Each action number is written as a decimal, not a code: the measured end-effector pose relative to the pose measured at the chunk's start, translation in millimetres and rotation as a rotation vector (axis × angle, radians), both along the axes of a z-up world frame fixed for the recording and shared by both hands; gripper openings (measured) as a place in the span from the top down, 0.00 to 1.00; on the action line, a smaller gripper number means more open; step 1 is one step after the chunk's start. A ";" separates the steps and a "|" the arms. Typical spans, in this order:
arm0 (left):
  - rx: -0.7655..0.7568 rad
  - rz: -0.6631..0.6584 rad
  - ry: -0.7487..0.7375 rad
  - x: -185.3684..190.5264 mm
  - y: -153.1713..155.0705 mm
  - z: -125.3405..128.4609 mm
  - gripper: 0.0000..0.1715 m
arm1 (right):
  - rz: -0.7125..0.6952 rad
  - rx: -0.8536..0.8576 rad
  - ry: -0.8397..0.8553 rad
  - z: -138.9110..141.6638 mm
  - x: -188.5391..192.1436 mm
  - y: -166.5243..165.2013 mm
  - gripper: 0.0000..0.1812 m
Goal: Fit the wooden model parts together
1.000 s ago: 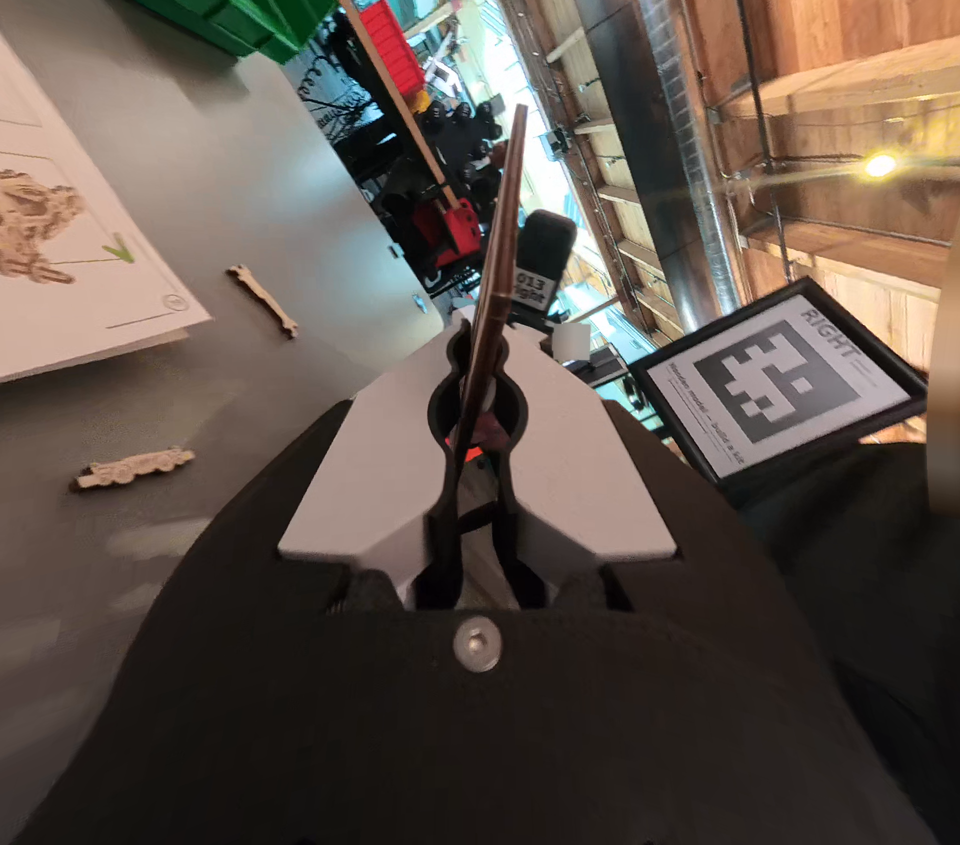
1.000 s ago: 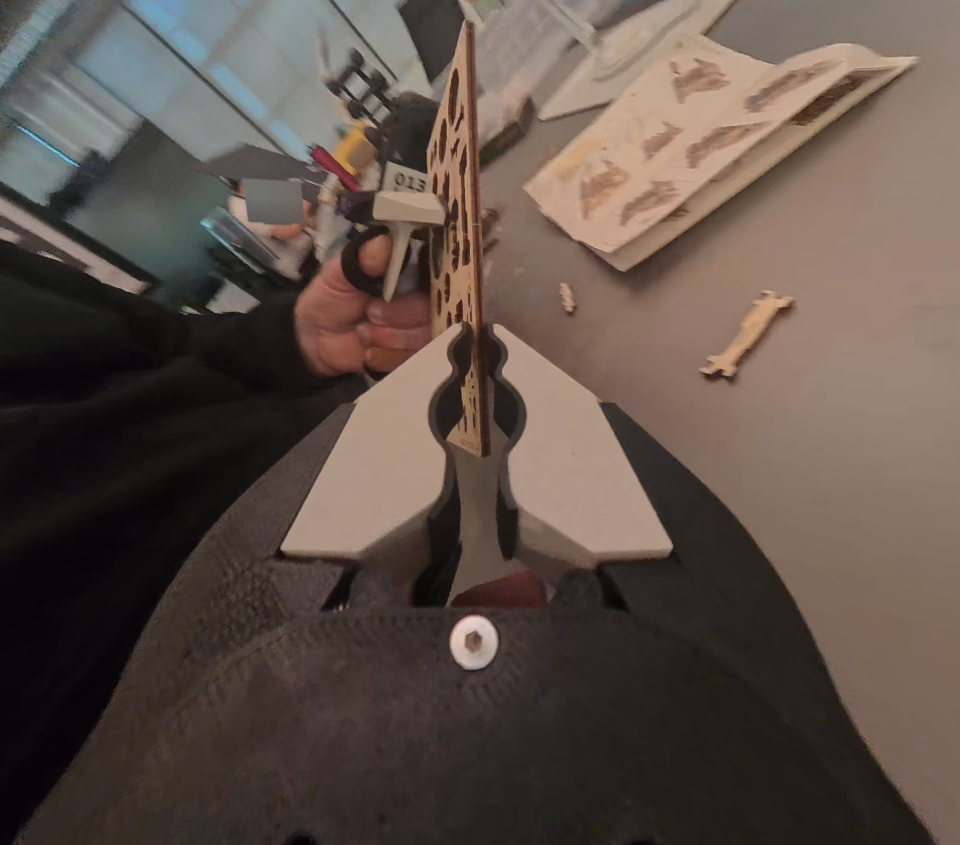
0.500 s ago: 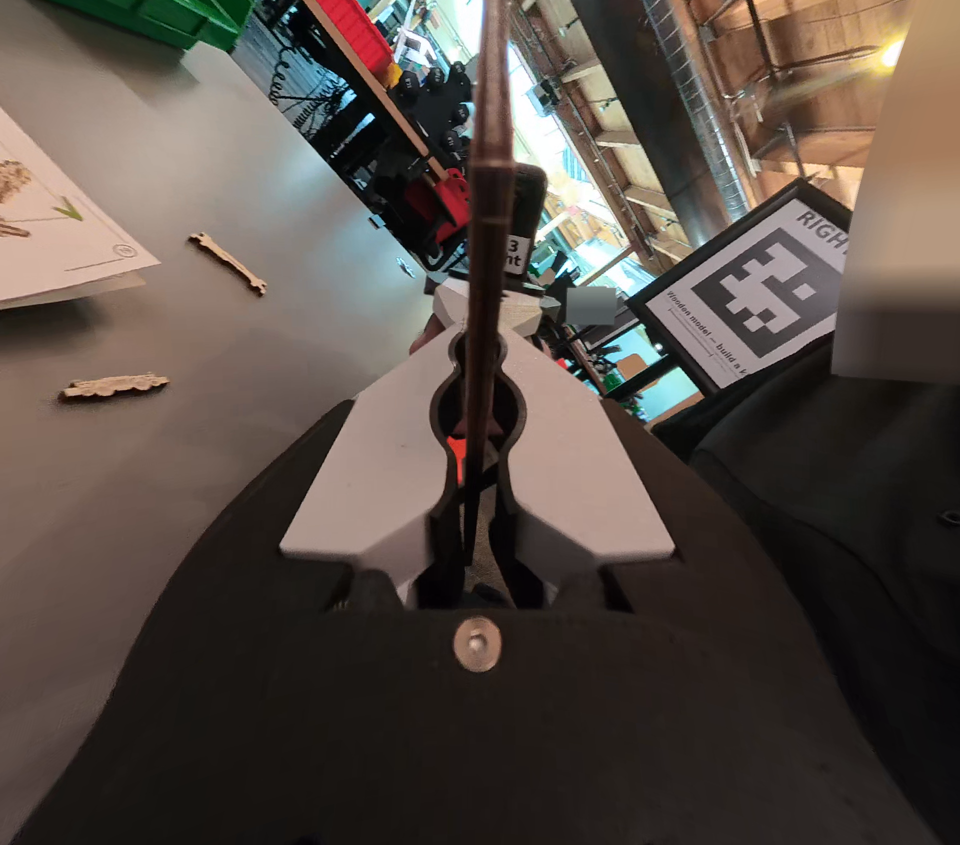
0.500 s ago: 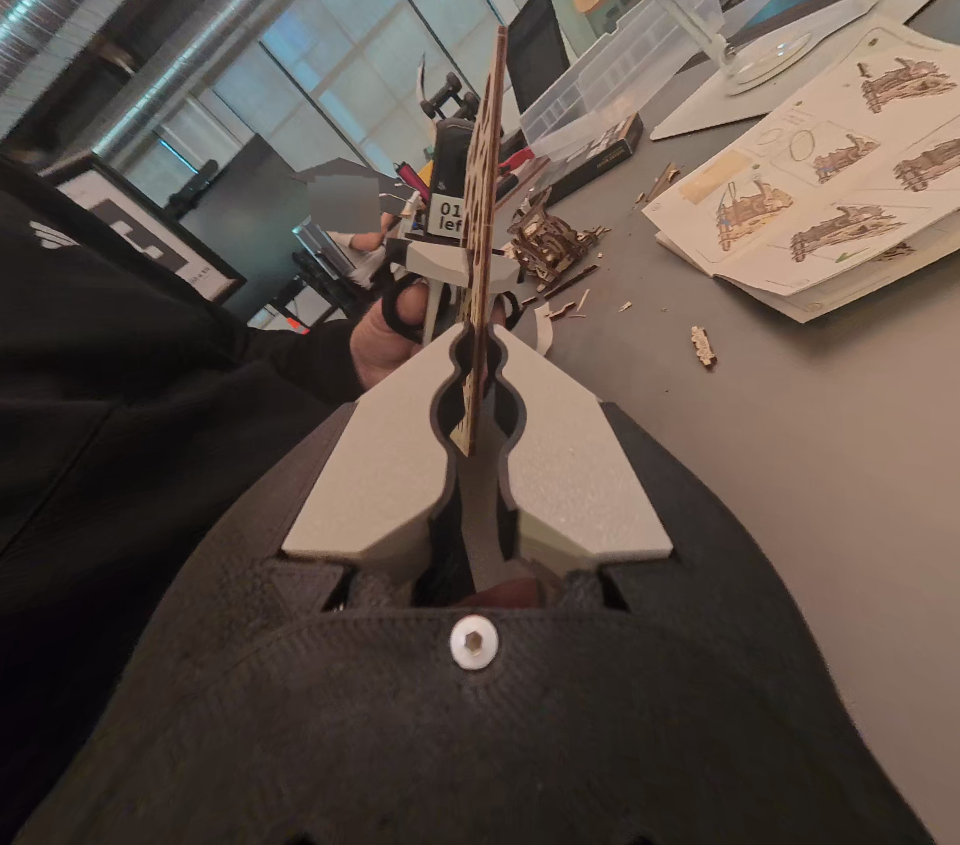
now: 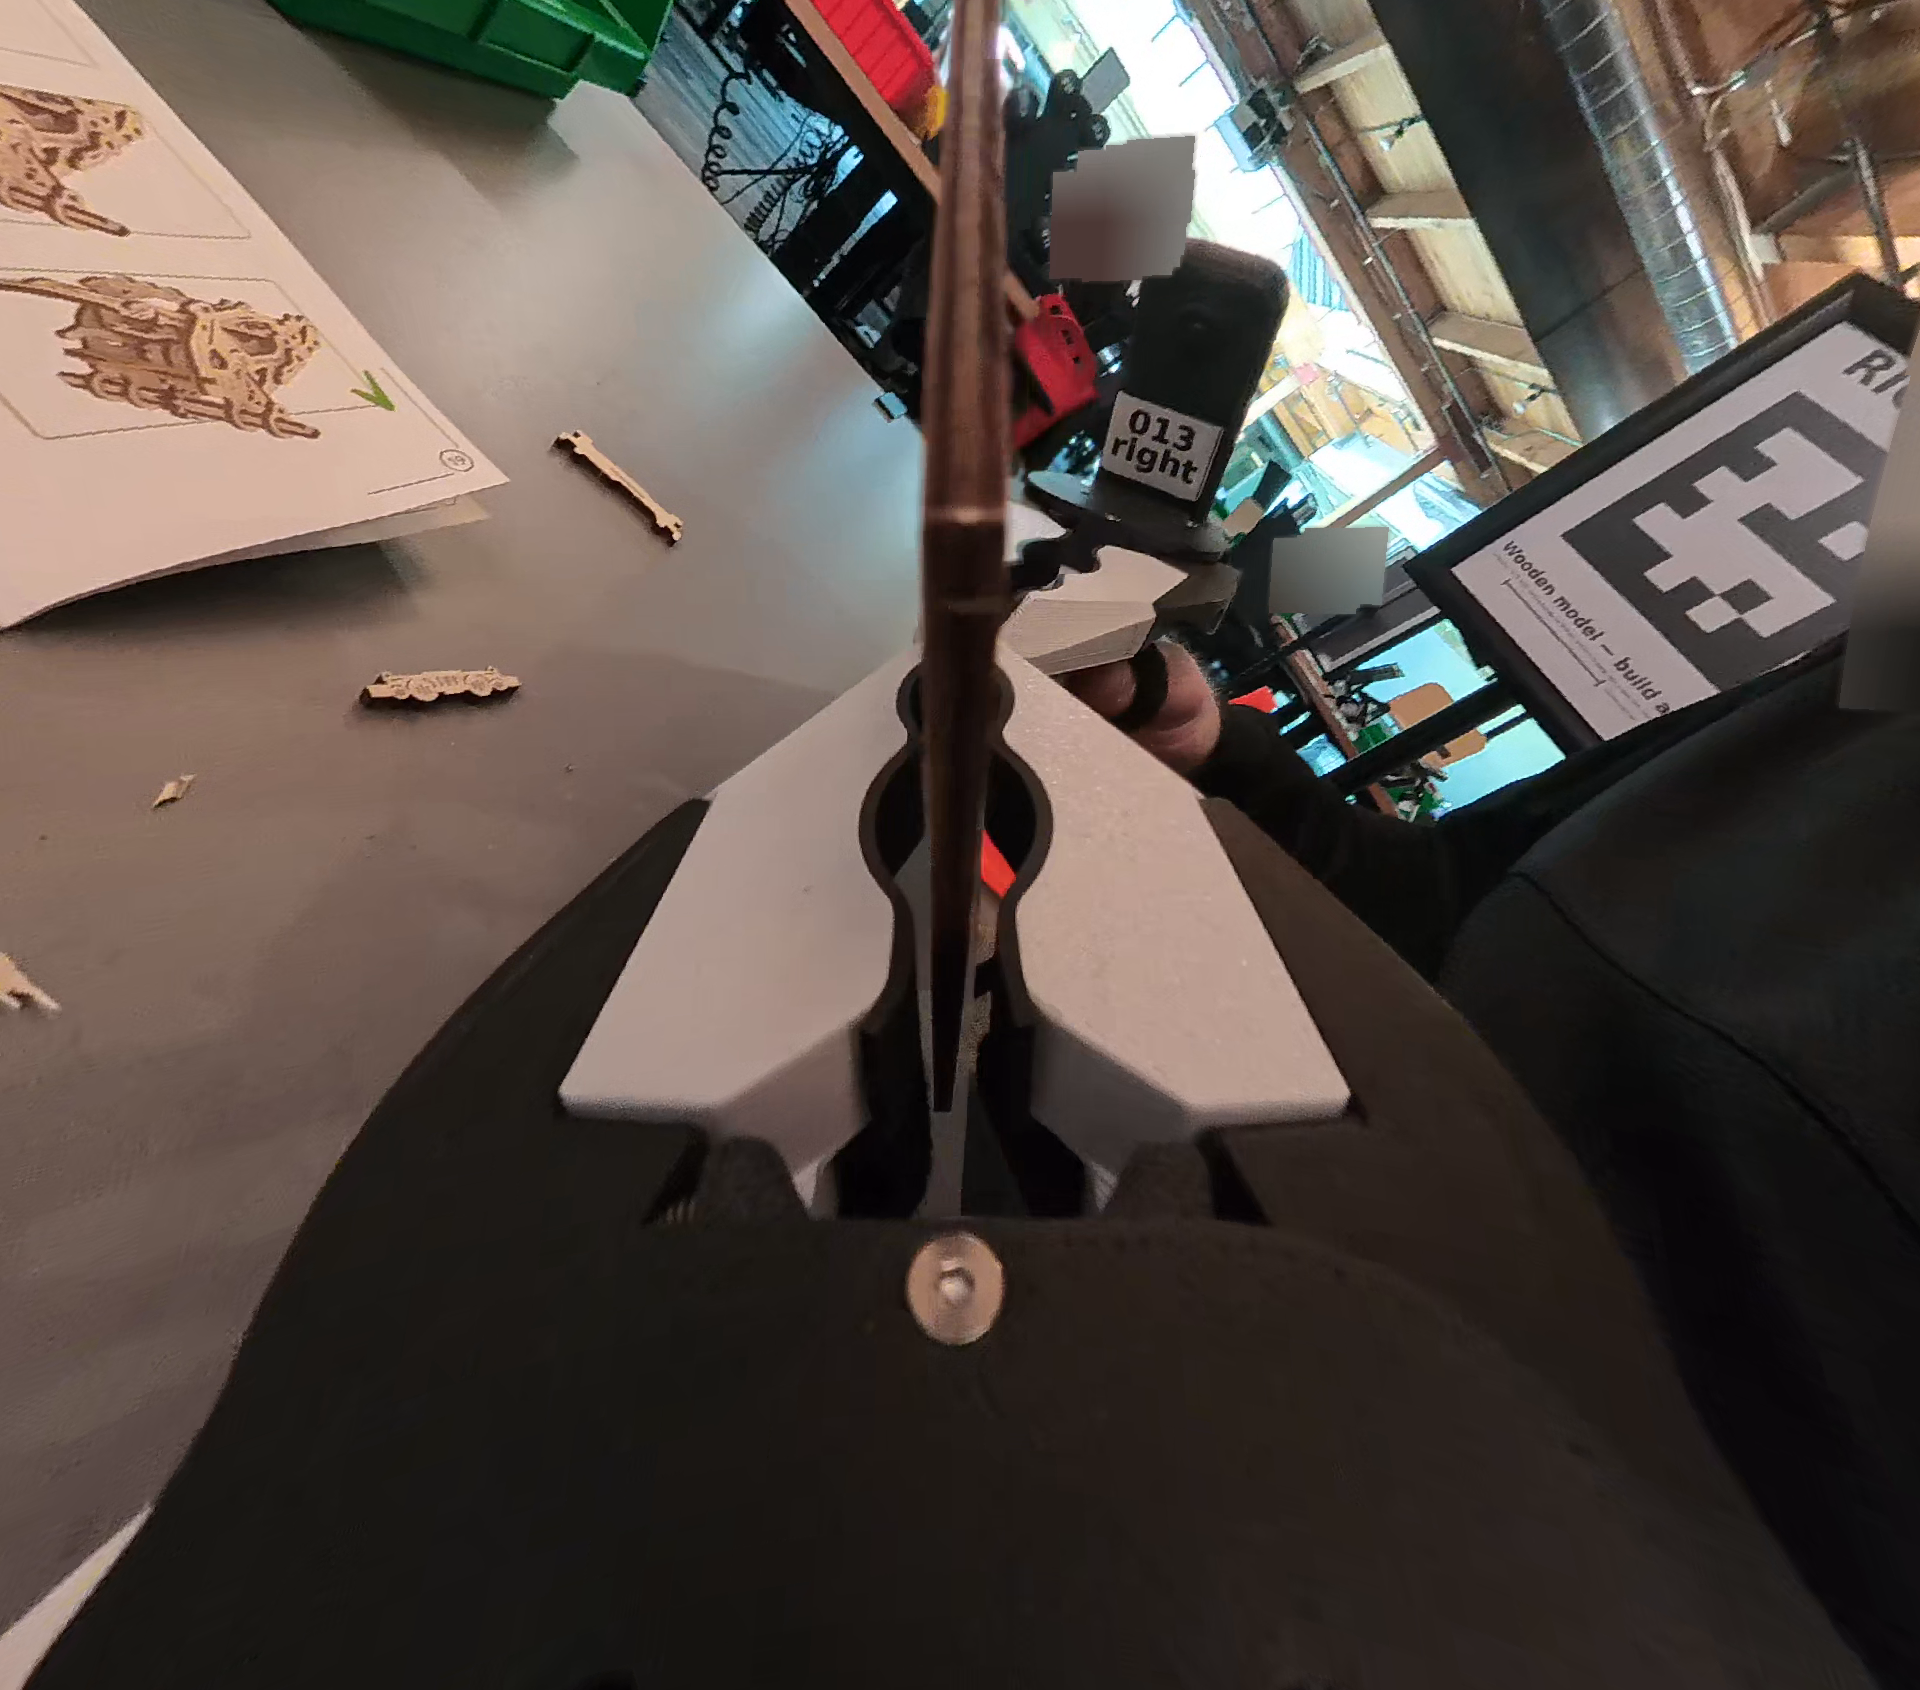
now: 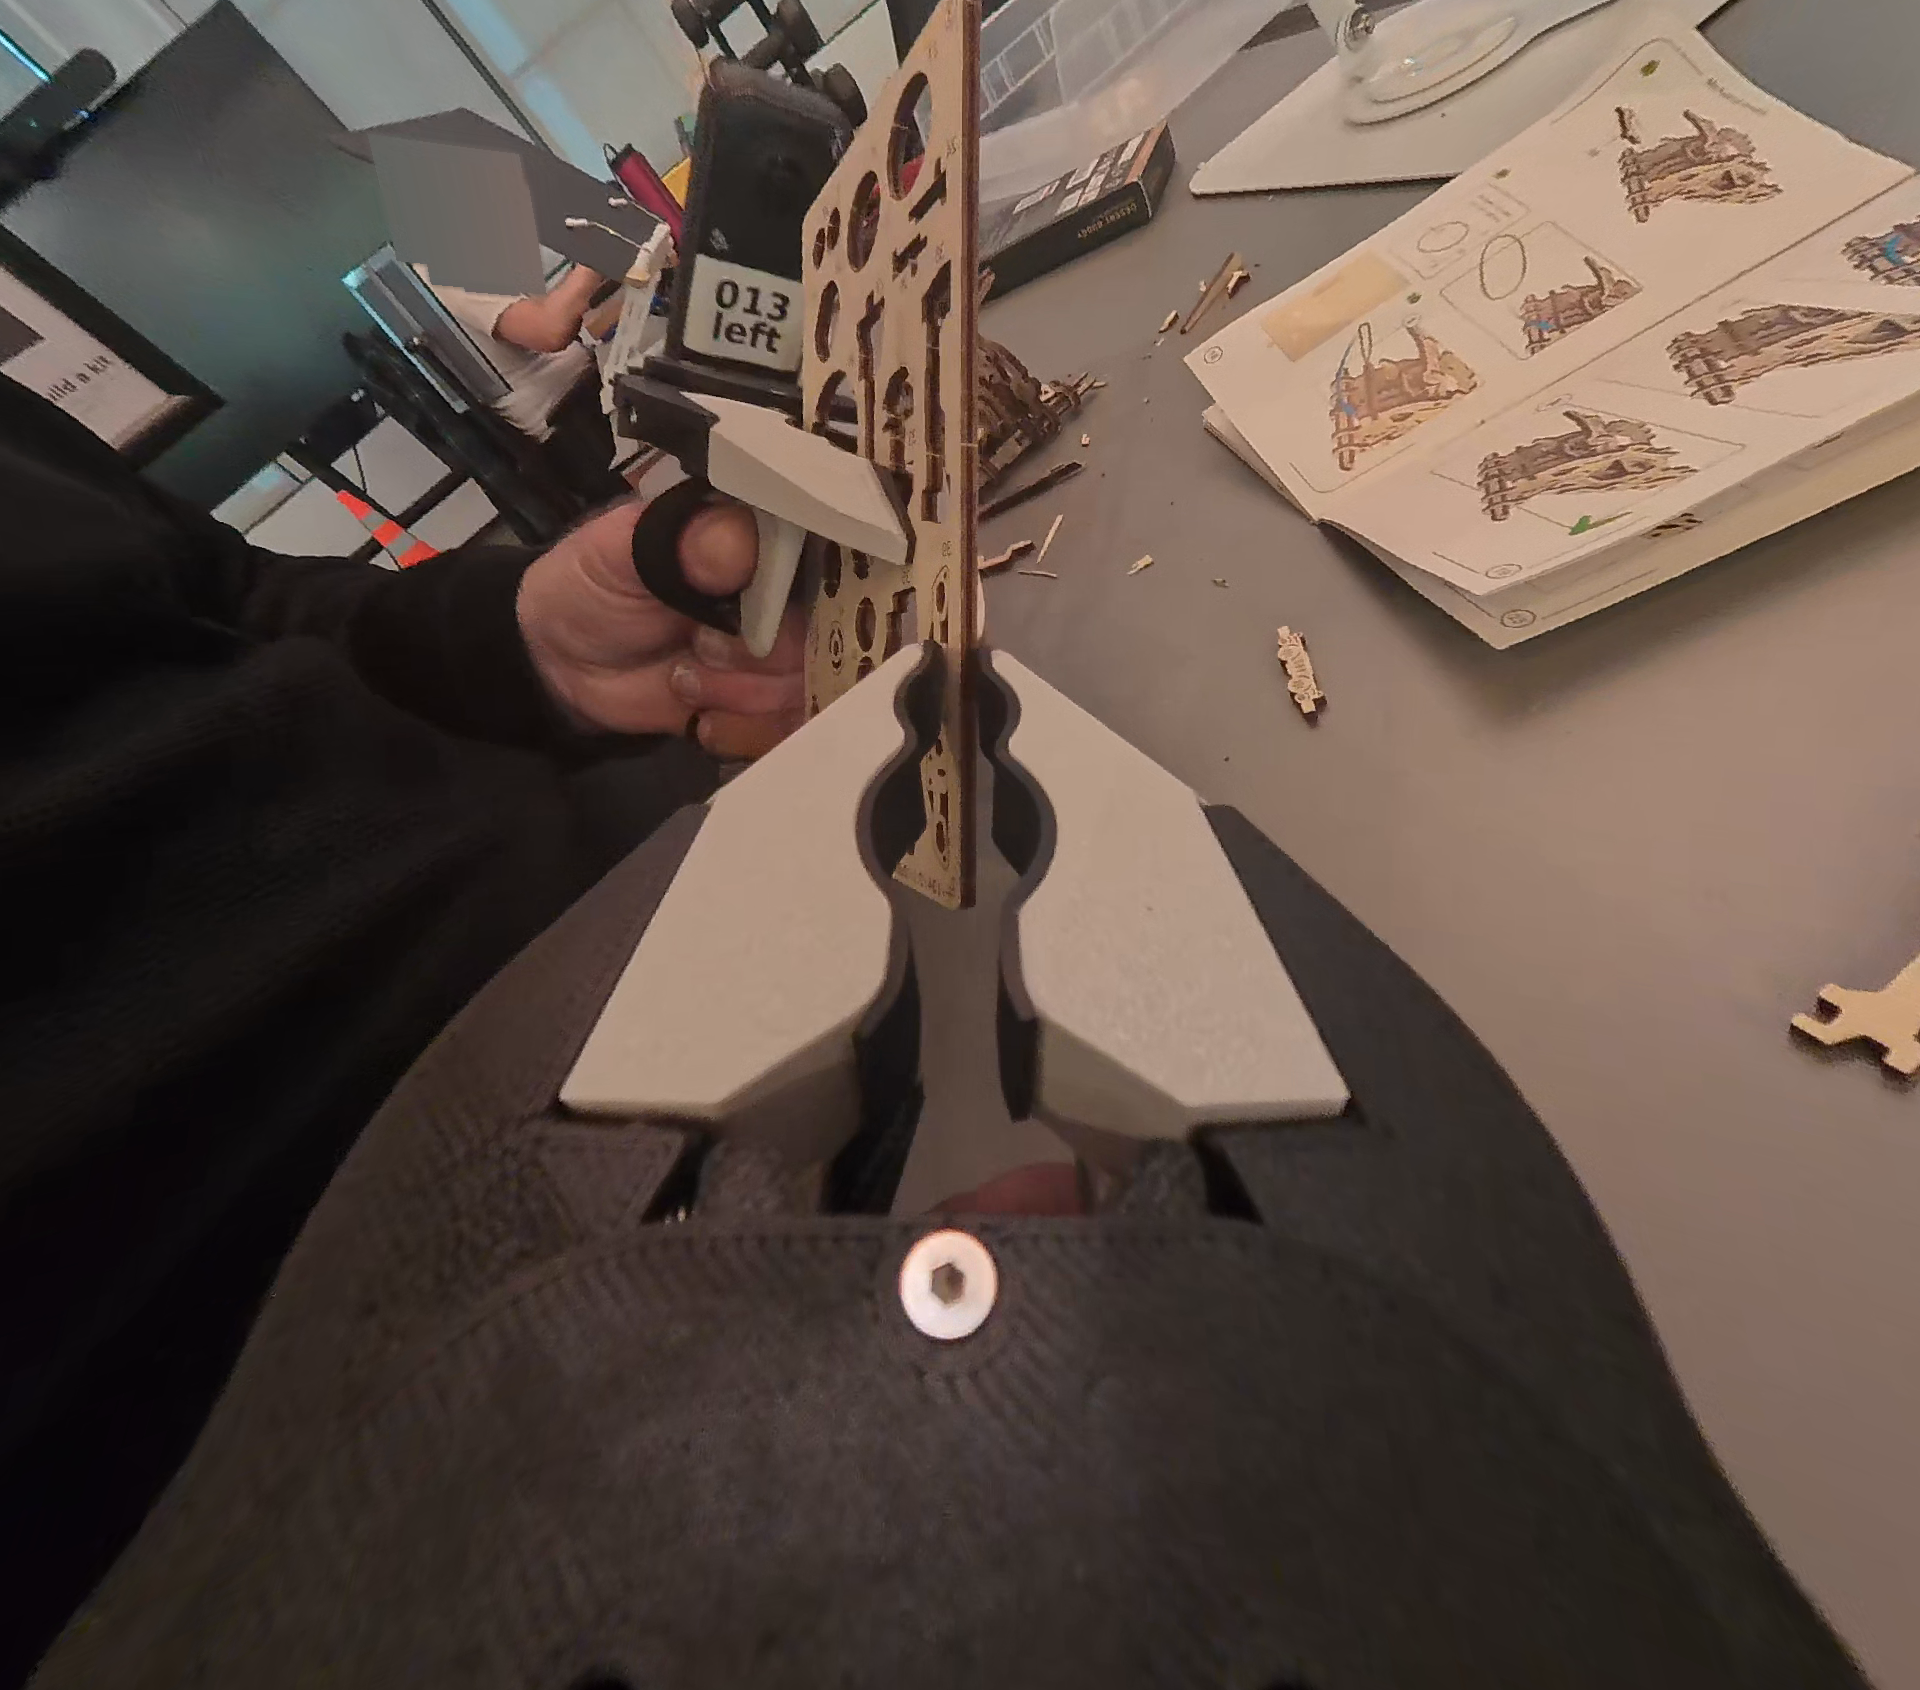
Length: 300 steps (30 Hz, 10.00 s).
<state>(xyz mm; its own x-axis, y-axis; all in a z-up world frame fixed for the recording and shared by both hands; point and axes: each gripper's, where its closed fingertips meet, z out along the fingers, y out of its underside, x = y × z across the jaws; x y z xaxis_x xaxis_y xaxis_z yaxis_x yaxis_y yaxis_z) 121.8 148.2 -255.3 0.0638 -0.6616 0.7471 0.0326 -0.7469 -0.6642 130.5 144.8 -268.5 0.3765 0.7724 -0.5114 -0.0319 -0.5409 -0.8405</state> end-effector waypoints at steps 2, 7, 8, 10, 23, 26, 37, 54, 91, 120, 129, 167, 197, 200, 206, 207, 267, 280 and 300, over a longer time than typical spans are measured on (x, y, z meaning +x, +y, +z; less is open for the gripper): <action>0.013 -0.003 0.021 -1.3 -0.9 -2.2 1.00 | 0.013 0.014 -0.021 -2.7 -1.7 -1.9 0.98; 0.022 0.001 0.045 -3.2 -1.8 -6.3 1.00 | 0.017 0.042 -0.070 -7.1 -3.6 -1.7 0.98; 0.019 0.000 0.047 -3.7 -1.3 -6.9 1.00 | 0.015 0.037 -0.069 -8.0 -4.1 -1.4 0.97; 0.025 0.003 0.056 -4.1 -0.8 -8.4 1.00 | 0.012 0.037 -0.074 -9.4 -4.6 -1.1 0.97; 0.018 -0.008 0.026 -2.8 -4.2 -6.7 0.99 | 0.057 0.008 -0.040 -6.6 -8.0 -8.3 0.93; 0.021 -0.040 0.000 -0.7 -8.9 -2.5 0.99 | 0.076 0.001 -0.024 -3.5 -4.9 -12.0 0.97; 0.263 -0.067 0.048 -19.2 0.9 39.7 0.82 | 0.297 0.098 -0.314 11.1 24.8 -30.3 1.00; 0.139 0.066 -0.335 -30.4 5.7 77.6 0.99 | 0.117 0.014 0.157 44.0 25.4 -28.9 0.99; 0.190 0.030 -0.234 -42.8 -38.7 65.7 0.96 | 0.203 0.021 0.345 75.4 1.4 -36.0 0.99; 0.143 -0.005 -0.169 -35.6 -39.1 43.5 0.99 | 0.143 -0.022 0.309 70.2 -5.4 -25.5 0.99; 0.213 0.031 -0.104 -48.8 -34.0 38.6 0.95 | 0.117 -0.015 0.213 67.9 20.6 -19.7 0.99; 0.372 0.232 0.861 -237.1 66.7 -63.6 0.72 | -0.188 -0.248 -0.182 -19.3 134.3 28.6 0.98; 0.144 0.469 0.892 -214.7 -6.3 -89.2 0.59 | -0.202 -0.259 -0.137 -25.9 137.9 25.6 0.97; 0.168 0.409 0.819 -198.2 -18.9 -81.8 0.63 | -0.206 -0.259 -0.132 -25.9 139.7 25.3 0.97; 0.182 0.446 0.785 -211.1 -23.6 -72.7 0.62 | -0.208 -0.253 -0.133 -24.6 139.6 23.4 0.98; 0.181 0.453 0.792 -215.2 -24.1 -72.9 0.62 | -0.209 -0.253 -0.133 -24.7 139.9 23.1 0.98; 0.388 0.368 0.812 -218.5 45.5 -67.2 0.67 | -0.490 -0.212 -0.514 -47.6 183.4 36.9 0.43; 0.399 0.454 0.959 -215.1 47.1 -75.5 0.67 | -0.519 -0.107 -0.576 -21.0 188.1 34.1 0.44; 0.995 0.299 0.455 -158.0 -3.2 74.7 0.73 | 0.185 0.419 -0.330 87.0 -58.7 2.2 0.60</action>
